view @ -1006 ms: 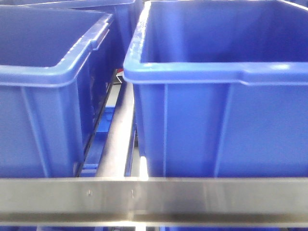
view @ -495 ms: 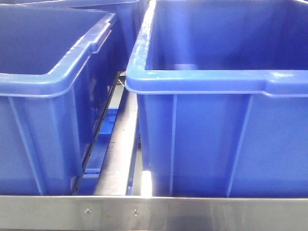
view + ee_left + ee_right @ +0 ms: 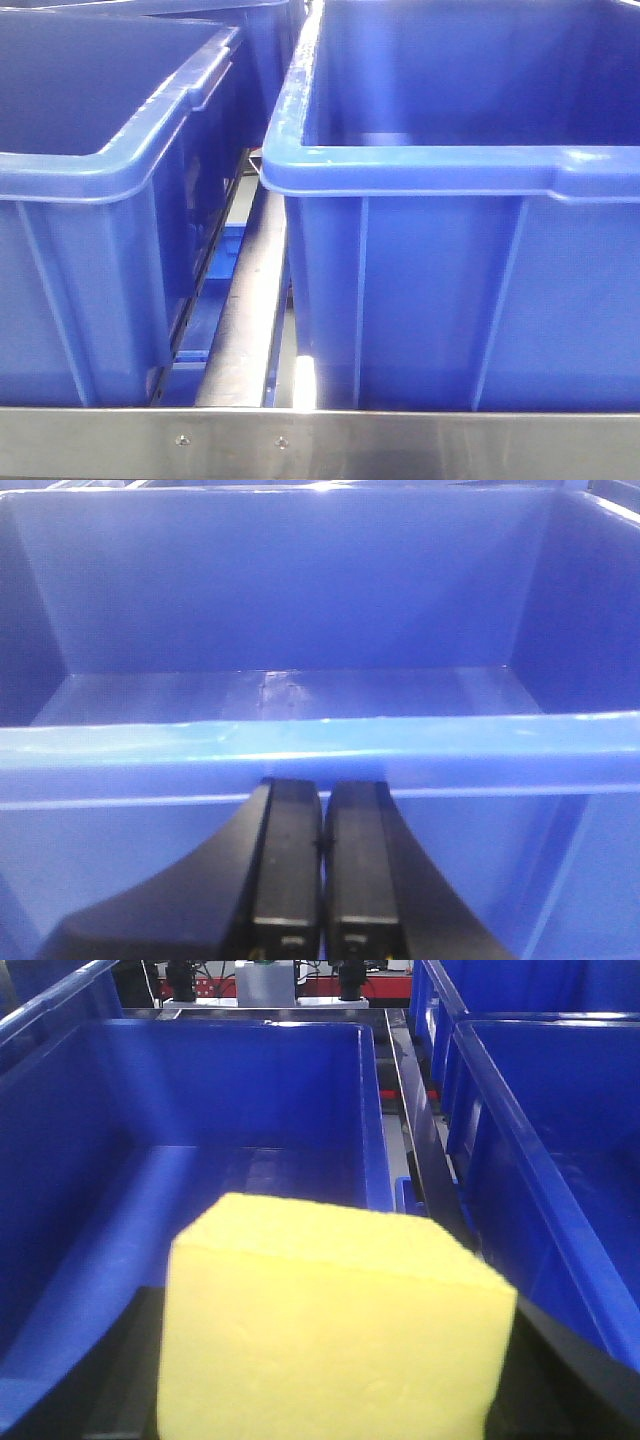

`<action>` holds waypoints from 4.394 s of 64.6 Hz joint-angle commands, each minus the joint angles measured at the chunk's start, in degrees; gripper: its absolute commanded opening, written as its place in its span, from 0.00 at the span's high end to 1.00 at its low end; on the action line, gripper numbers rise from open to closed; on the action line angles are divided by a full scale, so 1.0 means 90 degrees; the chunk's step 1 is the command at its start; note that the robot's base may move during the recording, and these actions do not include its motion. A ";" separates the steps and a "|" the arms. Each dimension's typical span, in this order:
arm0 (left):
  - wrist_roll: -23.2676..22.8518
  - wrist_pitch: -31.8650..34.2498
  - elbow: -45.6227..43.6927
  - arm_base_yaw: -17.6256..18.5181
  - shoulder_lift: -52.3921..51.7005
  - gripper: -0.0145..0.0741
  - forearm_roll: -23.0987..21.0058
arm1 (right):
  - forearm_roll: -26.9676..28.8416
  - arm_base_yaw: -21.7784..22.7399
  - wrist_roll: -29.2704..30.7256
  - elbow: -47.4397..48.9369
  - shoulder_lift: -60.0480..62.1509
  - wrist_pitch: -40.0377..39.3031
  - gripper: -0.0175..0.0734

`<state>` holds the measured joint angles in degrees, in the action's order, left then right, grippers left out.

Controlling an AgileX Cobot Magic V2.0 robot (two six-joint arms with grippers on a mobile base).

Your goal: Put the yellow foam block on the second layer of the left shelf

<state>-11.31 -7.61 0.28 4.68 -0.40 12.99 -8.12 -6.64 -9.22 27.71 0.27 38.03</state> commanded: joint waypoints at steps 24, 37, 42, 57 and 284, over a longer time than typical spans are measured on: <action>-0.0025 0.0548 0.0164 0.0016 -0.0085 0.68 -0.0020 | -0.0072 0.0029 0.0064 0.0167 -0.0153 -0.0536 0.46; -0.0025 0.0548 0.0164 0.0016 -0.0085 0.68 -0.0020 | -0.0066 0.0029 0.0064 0.0174 -0.0168 -0.0610 0.46; -0.0025 0.0548 0.0164 0.0016 -0.0085 0.68 -0.0020 | -0.0066 -0.0003 0.0064 0.0272 -0.0330 -0.0659 0.46; -0.0025 0.0548 0.0164 0.0016 -0.0085 0.68 -0.0020 | -0.0059 -0.0285 0.0064 0.1243 -0.2086 -0.0619 0.46; -0.0025 0.0548 0.0164 0.0016 -0.0085 0.68 -0.0020 | -0.0008 -0.0558 0.0064 -0.0731 -0.2231 -0.3248 0.75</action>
<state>-11.31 -7.51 0.28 4.68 -0.40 12.99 -8.12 -15.04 -9.12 21.91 -23.61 14.01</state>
